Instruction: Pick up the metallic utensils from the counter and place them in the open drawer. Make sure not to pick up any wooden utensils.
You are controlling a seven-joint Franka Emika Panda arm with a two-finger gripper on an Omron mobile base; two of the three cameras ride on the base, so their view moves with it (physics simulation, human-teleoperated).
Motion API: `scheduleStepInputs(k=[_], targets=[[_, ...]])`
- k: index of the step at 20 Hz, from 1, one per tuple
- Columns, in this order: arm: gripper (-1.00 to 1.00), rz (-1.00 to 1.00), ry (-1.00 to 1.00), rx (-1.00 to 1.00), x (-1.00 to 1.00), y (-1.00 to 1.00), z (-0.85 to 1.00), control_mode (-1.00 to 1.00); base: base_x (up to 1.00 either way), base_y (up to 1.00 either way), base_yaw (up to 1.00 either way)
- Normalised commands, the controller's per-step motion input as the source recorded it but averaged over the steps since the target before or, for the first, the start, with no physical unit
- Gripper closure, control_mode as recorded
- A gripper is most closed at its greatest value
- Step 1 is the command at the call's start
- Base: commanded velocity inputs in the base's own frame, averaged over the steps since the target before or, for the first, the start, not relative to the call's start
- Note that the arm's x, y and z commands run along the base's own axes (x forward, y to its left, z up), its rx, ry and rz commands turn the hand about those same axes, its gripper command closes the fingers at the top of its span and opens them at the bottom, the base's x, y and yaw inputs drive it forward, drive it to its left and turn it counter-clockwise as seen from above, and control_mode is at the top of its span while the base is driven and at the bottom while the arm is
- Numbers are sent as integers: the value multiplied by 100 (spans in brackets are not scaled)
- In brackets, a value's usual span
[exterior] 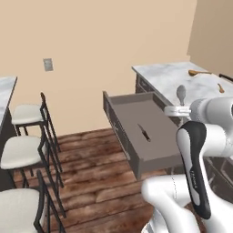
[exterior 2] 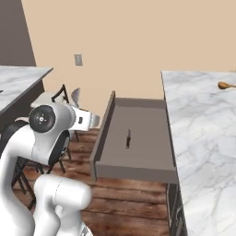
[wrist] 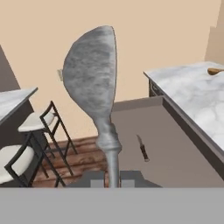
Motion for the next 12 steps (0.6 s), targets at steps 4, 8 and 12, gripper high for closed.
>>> scheduleStepInputs(k=[4, 8, 12], targets=[[100, 0, 0, 0, 0, 0, 0, 100, 55, 2, -12], [100, -23, -1, -3, 74, 2, -23, -100, 0, 0, 0], [100, -14, 11, -9, 69, 0, -52, -100, 0, 0, 0]])
